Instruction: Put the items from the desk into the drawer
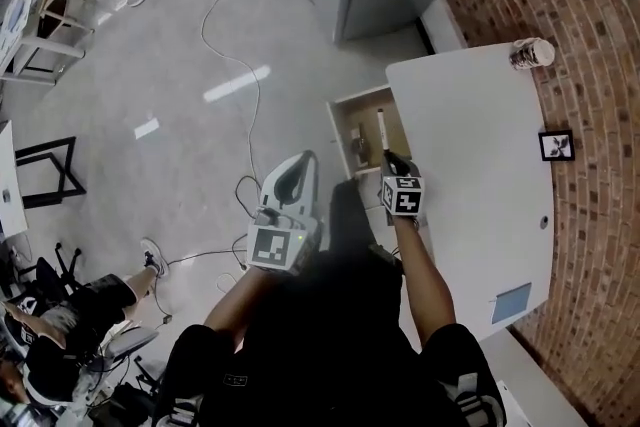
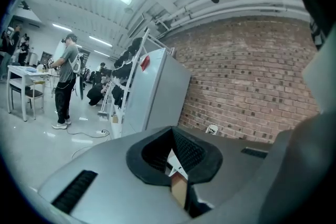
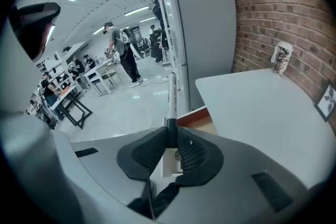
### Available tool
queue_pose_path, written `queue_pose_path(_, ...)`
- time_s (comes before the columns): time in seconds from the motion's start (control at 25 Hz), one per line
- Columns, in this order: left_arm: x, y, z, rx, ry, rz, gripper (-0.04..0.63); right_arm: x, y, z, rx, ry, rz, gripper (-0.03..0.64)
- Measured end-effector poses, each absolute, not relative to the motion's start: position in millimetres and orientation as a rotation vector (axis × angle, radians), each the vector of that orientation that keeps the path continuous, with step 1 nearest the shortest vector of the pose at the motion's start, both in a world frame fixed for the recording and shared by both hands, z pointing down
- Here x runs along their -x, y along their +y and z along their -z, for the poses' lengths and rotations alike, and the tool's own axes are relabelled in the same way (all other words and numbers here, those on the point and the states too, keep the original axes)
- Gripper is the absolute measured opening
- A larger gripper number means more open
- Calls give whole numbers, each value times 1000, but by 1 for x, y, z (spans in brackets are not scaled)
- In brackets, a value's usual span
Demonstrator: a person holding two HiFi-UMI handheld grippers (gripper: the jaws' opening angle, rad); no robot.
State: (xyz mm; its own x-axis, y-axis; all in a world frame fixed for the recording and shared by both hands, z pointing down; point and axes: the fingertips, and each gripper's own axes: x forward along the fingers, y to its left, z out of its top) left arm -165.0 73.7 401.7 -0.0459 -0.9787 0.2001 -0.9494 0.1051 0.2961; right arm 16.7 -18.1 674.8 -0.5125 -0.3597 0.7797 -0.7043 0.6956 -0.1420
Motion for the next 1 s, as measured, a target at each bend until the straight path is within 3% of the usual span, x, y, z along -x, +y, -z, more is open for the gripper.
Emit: queue_pose_path(1.0, 151, 25, -522, -1856, -1918, -72, -3, -12, 15, -908, -717, -1785, -837, 61)
